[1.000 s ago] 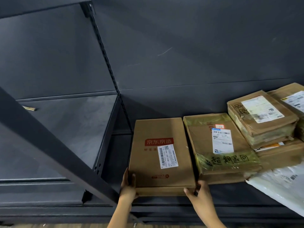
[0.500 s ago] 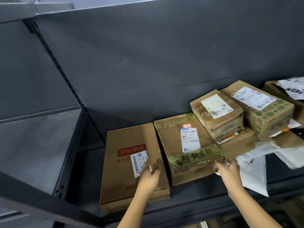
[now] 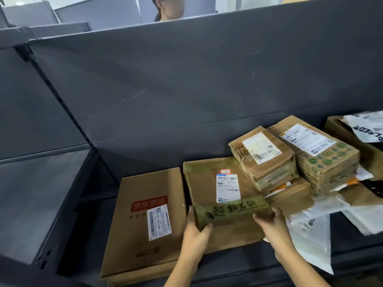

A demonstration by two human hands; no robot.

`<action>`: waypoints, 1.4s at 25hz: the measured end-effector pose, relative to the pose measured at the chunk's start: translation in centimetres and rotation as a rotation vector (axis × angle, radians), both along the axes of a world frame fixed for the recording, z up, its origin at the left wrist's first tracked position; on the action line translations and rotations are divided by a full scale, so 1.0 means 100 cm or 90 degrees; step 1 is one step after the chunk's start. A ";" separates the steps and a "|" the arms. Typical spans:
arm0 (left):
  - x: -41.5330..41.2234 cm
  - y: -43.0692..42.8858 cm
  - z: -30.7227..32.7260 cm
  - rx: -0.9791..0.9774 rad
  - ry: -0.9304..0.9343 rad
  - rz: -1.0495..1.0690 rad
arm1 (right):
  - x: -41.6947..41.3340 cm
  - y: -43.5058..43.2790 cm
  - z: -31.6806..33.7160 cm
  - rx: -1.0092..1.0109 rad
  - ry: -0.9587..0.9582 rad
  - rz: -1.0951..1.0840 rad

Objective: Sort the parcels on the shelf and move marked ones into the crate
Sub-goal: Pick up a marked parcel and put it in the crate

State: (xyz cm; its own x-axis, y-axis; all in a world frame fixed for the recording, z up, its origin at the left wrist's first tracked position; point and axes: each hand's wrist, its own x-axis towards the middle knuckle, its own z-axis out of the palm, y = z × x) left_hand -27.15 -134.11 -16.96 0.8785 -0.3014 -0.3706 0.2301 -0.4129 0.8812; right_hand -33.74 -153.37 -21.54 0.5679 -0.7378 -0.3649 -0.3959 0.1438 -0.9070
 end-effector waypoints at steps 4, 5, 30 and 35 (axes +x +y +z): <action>0.000 0.002 0.013 -0.037 -0.104 0.007 | -0.002 0.003 0.008 0.093 -0.085 -0.053; 0.001 0.004 0.014 -0.043 -0.111 0.015 | -0.004 0.005 0.008 0.103 -0.093 -0.061; -0.003 0.112 0.050 -0.285 -0.216 0.122 | -0.010 0.093 0.085 -0.044 -0.349 0.059; -0.004 0.137 0.046 -0.320 -0.234 0.096 | -0.003 0.104 0.083 0.007 -0.327 0.105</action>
State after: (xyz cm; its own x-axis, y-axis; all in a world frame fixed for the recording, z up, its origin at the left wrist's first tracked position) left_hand -27.56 -120.37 -12.40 0.9677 -0.2236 0.1169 -0.1001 0.0849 0.9913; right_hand -34.06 -142.96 -13.23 0.7837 -0.6209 -0.0175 0.0795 0.1281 -0.9886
